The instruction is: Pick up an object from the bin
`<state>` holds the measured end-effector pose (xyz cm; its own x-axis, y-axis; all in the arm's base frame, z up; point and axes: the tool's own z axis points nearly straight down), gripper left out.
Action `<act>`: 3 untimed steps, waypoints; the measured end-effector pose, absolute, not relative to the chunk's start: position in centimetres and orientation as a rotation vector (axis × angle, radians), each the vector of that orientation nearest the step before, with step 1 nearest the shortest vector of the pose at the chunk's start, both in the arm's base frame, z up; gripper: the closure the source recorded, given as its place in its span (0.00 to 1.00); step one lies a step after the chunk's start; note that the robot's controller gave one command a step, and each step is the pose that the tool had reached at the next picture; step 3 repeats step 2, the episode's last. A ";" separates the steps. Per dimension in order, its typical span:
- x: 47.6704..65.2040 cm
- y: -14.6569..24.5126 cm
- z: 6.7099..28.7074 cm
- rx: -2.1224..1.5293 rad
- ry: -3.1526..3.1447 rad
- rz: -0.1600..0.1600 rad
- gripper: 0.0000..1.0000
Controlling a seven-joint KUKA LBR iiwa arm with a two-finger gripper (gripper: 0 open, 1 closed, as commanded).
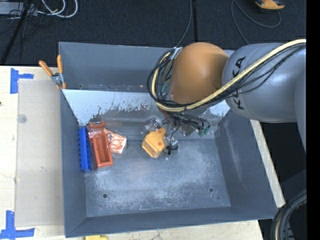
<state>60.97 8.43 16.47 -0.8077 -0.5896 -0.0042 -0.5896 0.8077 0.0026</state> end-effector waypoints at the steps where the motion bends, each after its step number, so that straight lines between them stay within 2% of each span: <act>1: 53.7 13.9 31.4 -1.502 2.755 0.009 1.00; 3: 53.8 13.8 31.3 -1.501 2.759 0.010 1.00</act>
Offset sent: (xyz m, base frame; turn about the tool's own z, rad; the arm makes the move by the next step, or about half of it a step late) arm 0.0000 0.0000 0.0000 0.0000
